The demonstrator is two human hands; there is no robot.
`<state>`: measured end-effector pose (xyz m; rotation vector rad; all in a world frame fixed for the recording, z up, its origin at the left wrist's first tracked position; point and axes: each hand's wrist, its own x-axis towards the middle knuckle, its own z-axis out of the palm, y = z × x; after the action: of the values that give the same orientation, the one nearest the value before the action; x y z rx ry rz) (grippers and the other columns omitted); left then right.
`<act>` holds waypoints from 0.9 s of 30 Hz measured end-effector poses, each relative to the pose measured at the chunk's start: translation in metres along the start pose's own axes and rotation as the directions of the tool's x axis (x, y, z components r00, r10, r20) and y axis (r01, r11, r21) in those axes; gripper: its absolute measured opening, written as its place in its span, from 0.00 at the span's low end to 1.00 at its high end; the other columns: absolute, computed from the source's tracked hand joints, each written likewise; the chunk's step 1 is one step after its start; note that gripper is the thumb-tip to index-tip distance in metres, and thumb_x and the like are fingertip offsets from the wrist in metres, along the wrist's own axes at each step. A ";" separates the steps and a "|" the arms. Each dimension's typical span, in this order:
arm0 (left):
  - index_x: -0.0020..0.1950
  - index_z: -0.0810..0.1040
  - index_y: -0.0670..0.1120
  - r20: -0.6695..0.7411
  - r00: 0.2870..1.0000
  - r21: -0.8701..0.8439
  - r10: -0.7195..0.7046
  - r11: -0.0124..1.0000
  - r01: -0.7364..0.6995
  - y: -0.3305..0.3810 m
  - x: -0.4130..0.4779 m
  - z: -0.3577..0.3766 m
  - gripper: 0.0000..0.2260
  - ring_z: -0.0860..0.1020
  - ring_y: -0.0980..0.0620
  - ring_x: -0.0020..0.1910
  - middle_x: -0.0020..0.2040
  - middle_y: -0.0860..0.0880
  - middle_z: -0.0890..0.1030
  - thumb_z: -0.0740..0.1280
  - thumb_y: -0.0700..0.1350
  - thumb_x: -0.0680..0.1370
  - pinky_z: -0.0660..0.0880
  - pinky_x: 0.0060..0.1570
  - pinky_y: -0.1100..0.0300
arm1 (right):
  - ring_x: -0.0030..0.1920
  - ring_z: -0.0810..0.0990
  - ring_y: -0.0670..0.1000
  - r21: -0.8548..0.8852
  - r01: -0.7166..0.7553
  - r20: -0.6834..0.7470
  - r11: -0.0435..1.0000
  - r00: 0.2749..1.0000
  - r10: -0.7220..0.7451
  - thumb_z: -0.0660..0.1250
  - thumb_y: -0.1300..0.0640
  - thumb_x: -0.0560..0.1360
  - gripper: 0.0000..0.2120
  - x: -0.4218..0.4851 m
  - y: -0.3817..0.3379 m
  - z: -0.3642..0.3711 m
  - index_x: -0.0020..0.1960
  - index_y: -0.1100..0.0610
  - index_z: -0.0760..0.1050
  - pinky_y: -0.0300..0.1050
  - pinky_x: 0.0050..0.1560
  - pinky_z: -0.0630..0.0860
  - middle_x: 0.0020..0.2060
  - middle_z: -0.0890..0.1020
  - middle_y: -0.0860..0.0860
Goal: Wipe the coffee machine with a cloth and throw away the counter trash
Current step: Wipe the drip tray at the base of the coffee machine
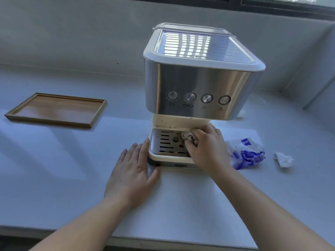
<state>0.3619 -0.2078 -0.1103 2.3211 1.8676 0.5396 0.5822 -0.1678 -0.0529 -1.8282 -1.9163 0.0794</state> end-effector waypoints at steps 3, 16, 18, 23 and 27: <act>0.78 0.35 0.54 -0.001 1.000 0.000 0.005 1.000 -0.005 0.000 -0.001 0.001 0.34 0.48 0.55 0.79 0.80 0.53 0.53 0.45 0.66 0.77 0.43 0.78 0.54 | 0.58 0.72 0.51 0.093 0.128 0.013 0.987 0.991 -0.130 0.68 0.45 0.75 0.13 -0.026 0.016 -0.008 0.60 0.42 0.80 0.43 0.51 0.70 0.59 0.78 0.43; 0.78 0.35 0.56 -0.021 1.000 -0.019 0.002 1.000 -0.003 -0.002 0.001 0.003 0.34 0.48 0.56 0.79 0.80 0.54 0.54 0.47 0.66 0.77 0.43 0.78 0.54 | 0.55 0.76 0.53 0.022 0.185 0.005 0.982 0.983 -0.185 0.65 0.46 0.77 0.13 -0.023 0.029 -0.019 0.56 0.50 0.83 0.44 0.49 0.74 0.55 0.82 0.46; 0.78 0.36 0.56 -0.024 1.000 -0.025 -0.005 1.000 0.004 -0.002 0.000 0.004 0.34 0.48 0.56 0.79 0.80 0.55 0.54 0.47 0.66 0.78 0.43 0.78 0.54 | 0.55 0.76 0.55 0.007 0.127 -0.016 0.992 0.992 -0.127 0.64 0.46 0.78 0.14 -0.016 0.033 -0.018 0.54 0.52 0.83 0.44 0.49 0.73 0.56 0.82 0.48; 0.78 0.35 0.56 -0.020 1.000 -0.023 -0.011 1.000 0.011 -0.001 0.000 0.003 0.34 0.48 0.56 0.79 0.80 0.54 0.54 0.48 0.66 0.78 0.43 0.78 0.54 | 0.61 0.69 0.58 -0.003 -0.024 0.001 1.000 1.000 0.024 0.62 0.46 0.80 0.15 -0.001 -0.003 0.004 0.51 0.53 0.83 0.46 0.58 0.70 0.55 0.79 0.50; 0.78 0.35 0.56 -0.012 1.000 -0.026 -0.010 1.000 0.009 -0.002 -0.001 0.003 0.34 0.47 0.57 0.79 0.80 0.55 0.53 0.47 0.66 0.77 0.42 0.78 0.54 | 0.56 0.72 0.54 0.042 0.100 0.001 0.994 0.995 -0.100 0.64 0.46 0.78 0.13 -0.017 0.017 -0.007 0.53 0.51 0.83 0.46 0.47 0.72 0.55 0.80 0.45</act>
<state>0.3611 -0.2075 -0.1138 2.2967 1.8642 0.5742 0.6005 -0.1841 -0.0577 -1.7031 -1.9896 0.0888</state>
